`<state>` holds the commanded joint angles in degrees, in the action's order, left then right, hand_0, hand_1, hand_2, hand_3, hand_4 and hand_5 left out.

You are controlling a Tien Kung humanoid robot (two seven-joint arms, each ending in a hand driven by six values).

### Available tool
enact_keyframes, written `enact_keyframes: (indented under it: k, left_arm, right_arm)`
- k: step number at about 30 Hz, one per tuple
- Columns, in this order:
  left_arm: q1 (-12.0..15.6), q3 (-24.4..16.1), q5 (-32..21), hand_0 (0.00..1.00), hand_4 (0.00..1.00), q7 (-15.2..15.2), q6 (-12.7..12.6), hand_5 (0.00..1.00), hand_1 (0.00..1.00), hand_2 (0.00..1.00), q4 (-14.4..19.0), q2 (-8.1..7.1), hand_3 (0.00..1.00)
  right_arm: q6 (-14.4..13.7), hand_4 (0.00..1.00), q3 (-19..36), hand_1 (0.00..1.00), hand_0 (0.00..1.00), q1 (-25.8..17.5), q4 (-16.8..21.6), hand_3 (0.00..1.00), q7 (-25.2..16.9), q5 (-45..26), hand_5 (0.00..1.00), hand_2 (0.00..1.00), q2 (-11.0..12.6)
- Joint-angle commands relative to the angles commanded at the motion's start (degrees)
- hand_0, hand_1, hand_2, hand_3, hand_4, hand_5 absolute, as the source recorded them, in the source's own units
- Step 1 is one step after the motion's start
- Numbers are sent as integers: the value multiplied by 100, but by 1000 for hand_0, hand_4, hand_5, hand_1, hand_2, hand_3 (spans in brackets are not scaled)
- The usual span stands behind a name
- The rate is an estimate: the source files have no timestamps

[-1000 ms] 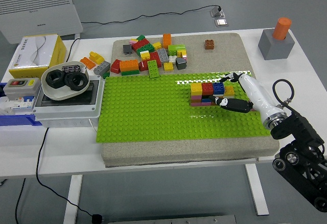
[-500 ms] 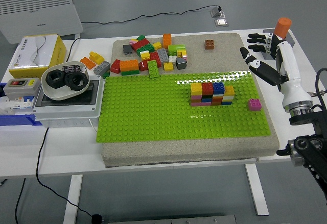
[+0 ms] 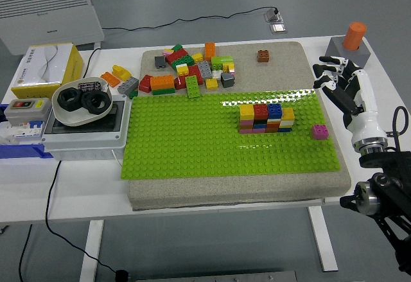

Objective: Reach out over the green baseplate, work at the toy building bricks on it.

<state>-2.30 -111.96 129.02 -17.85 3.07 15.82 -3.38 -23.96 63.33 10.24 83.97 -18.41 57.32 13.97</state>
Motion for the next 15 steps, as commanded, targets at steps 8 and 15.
enact_keyframes:
  k: [8, 15]
  left_arm:
    - [0, 74, -78, 768, 561, 39, -38, 448, 699, 615, 50, 5, 477]
    - [-4, 150, -429, 768, 563, 154, -272, 449, 700, 615, 157, 50, 477]
  right_arm:
    - [1, 762, 62, 320, 476, -76, -7, 588, 38, 47, 380, 524, -7]
    - [3, 760, 98, 321, 483, -116, 79, 588, 104, 278, 377, 527, 93]
